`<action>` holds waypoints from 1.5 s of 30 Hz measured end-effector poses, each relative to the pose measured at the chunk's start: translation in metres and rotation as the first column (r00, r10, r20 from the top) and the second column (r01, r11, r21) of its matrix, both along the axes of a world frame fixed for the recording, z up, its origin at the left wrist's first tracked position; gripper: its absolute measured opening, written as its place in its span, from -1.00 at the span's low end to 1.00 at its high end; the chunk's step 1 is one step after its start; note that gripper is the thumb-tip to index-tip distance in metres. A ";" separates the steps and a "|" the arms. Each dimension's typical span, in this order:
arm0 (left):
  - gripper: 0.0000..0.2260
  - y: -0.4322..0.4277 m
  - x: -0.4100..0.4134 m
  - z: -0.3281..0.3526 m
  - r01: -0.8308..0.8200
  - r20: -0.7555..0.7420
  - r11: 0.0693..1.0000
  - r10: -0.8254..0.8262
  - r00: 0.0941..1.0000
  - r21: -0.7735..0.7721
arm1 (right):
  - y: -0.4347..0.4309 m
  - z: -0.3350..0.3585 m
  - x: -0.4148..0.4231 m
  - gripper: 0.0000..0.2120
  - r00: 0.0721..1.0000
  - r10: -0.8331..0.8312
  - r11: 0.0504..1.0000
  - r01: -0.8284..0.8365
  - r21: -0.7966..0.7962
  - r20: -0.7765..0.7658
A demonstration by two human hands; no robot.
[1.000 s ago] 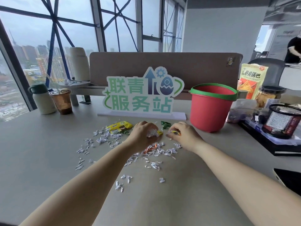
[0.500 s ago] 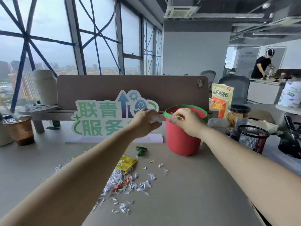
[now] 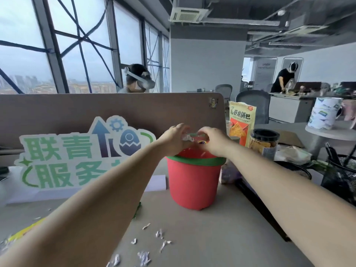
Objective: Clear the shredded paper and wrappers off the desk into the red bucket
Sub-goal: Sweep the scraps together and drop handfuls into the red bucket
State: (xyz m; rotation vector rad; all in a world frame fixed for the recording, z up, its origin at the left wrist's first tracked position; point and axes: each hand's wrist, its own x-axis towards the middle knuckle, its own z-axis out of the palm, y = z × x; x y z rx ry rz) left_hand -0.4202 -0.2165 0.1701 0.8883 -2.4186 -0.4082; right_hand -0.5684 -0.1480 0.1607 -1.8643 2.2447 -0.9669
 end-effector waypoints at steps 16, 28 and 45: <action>-0.74 0.010 0.027 0.002 0.053 0.115 0.998 -0.050 0.992 -0.023 | 0.026 0.009 0.008 -0.49 0.999 -0.016 0.994 0.021 0.103 -0.052; -0.71 0.083 0.179 -0.076 -0.117 0.002 0.992 0.117 0.993 0.045 | 0.088 -0.057 0.108 -0.82 0.981 0.077 0.967 -0.117 -0.228 -0.177; -0.62 0.108 0.264 -0.138 -0.251 0.150 0.964 0.236 0.960 0.088 | 0.096 -0.087 0.122 -0.71 0.957 -0.015 0.987 -0.031 -0.155 -0.289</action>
